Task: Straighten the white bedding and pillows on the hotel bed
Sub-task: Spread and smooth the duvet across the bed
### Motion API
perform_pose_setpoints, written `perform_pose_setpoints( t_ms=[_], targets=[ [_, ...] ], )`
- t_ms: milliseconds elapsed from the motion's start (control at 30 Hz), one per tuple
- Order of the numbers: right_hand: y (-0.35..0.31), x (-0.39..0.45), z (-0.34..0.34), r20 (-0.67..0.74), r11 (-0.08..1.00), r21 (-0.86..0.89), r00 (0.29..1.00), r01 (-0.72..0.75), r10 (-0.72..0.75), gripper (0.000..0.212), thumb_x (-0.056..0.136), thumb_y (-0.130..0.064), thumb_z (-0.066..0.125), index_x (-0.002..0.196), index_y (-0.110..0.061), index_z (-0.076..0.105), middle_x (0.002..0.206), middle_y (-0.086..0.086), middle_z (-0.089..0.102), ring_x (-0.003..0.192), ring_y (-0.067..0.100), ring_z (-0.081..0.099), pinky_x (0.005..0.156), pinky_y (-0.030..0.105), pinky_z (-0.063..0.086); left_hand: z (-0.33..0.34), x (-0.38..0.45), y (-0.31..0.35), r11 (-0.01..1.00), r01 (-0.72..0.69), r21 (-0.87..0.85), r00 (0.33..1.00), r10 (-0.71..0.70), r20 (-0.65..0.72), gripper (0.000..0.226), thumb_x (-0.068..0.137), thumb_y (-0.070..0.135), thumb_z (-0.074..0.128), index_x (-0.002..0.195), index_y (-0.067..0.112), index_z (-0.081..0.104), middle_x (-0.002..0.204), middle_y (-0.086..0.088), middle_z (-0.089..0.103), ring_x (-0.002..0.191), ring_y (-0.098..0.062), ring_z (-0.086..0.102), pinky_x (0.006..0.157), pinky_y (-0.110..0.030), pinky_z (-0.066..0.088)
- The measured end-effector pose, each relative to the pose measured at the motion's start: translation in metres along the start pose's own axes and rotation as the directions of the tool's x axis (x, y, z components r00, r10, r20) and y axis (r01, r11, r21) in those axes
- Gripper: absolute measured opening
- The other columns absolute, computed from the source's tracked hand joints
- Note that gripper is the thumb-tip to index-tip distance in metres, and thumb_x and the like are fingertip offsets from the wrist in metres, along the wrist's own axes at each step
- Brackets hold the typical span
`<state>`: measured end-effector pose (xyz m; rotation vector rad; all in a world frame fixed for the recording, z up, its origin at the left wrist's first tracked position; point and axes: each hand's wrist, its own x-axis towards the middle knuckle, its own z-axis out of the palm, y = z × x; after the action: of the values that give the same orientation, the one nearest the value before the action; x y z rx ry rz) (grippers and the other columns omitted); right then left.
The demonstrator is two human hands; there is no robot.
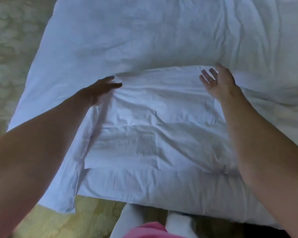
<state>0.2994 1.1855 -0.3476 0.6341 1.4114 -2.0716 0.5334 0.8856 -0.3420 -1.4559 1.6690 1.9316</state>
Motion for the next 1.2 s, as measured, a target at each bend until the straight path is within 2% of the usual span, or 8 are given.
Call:
perform_pose_setpoints(
  t_ms=[67,167,467,633,867,1033,1133,1200],
  targets=[
    [0.019,-0.021,0.005,0.085,0.99,-0.118,0.993,-0.073,0.083,0.014,0.1,-0.016,0.056,0.112,-0.011,0.059,0.117,0.006,0.058,0.099,0.024,0.067,0.085,0.037,0.059,-0.012,-0.002,-0.02,0.995,0.025,0.101,0.999,-0.03,0.042,0.008,0.096,0.027,0.059,0.091,0.034,0.058,0.102,0.013,0.053,0.099,-0.011,0.049,0.093,-0.035,0.039],
    [0.053,-0.055,0.009,0.101,0.953,-0.243,0.972,-0.181,0.21,0.01,0.1,-0.013,0.055,0.106,-0.008,0.061,0.11,0.01,0.067,0.094,0.022,0.069,0.077,0.033,0.061,-0.021,-0.012,-0.05,0.998,0.055,0.002,0.998,-0.055,0.027,0.018,0.099,0.017,0.05,0.089,0.022,0.065,0.101,0.0,0.058,0.083,-0.016,0.053,0.077,-0.031,0.045],
    [0.161,-0.136,-0.018,-0.064,0.734,-0.635,0.964,-0.239,0.258,0.022,0.096,-0.003,0.038,0.095,-0.009,0.059,0.077,0.009,0.065,0.061,0.018,0.06,0.055,0.024,0.049,-0.026,-0.106,-0.166,0.987,0.156,0.05,0.987,-0.153,-0.054,0.022,0.101,0.014,0.045,0.089,0.014,0.064,0.091,-0.005,0.065,0.075,-0.019,0.061,0.071,-0.031,0.048],
    [0.231,-0.177,-0.02,-0.026,0.646,-0.723,0.944,-0.246,0.33,0.023,0.095,-0.003,0.038,0.089,-0.011,0.058,0.073,0.009,0.064,0.057,0.018,0.058,0.05,0.022,0.046,-0.044,-0.152,-0.244,0.973,0.219,-0.069,0.968,-0.226,-0.107,0.016,0.099,0.013,0.05,0.095,0.01,0.065,0.098,-0.009,0.066,0.086,-0.024,0.063,0.079,-0.036,0.051],
    [0.334,-0.225,0.0,0.004,0.574,-0.778,0.912,-0.255,0.409,0.017,0.095,-0.002,0.046,0.09,-0.007,0.062,0.072,0.011,0.064,0.057,0.019,0.059,0.056,0.026,0.051,-0.078,-0.169,-0.321,0.949,0.293,-0.116,0.939,-0.309,-0.152,0.018,0.099,0.012,0.048,0.095,0.01,0.065,0.092,-0.006,0.066,0.082,-0.023,0.062,0.073,-0.032,0.05],
    [0.437,-0.246,0.032,0.003,0.476,-0.845,0.888,-0.243,0.46,0.007,0.092,-0.007,0.056,0.098,-0.009,0.06,0.078,0.009,0.064,0.063,0.018,0.059,0.063,0.025,0.053,-0.132,-0.162,-0.363,0.961,0.247,0.121,0.96,-0.225,-0.169,0.019,0.095,0.009,0.046,0.091,0.009,0.065,0.084,-0.007,0.062,0.072,-0.021,0.058,0.057,-0.026,0.046],
    [0.503,-0.26,0.064,0.028,0.394,-0.895,0.855,-0.209,0.517,0.04,0.088,-0.019,0.07,0.124,-0.019,0.052,0.109,0.0,0.059,0.093,0.018,0.058,0.089,0.033,0.054,-0.177,-0.162,-0.388,0.951,0.224,0.214,0.969,-0.194,-0.153,0.019,0.091,0.009,0.048,0.088,0.01,0.067,0.084,-0.009,0.062,0.077,-0.024,0.057,0.065,-0.029,0.048],
    [0.541,-0.27,0.09,0.077,0.449,-0.871,0.846,-0.201,0.528,0.066,0.083,-0.028,0.077,0.137,-0.02,0.041,0.126,-0.006,0.054,0.112,0.017,0.054,0.099,0.035,0.048,-0.212,-0.163,-0.401,0.948,0.208,0.242,0.975,-0.18,-0.134,0.018,0.091,0.01,0.05,0.091,0.009,0.068,0.086,-0.007,0.062,0.079,-0.023,0.056,0.069,-0.029,0.047]
  ],
)
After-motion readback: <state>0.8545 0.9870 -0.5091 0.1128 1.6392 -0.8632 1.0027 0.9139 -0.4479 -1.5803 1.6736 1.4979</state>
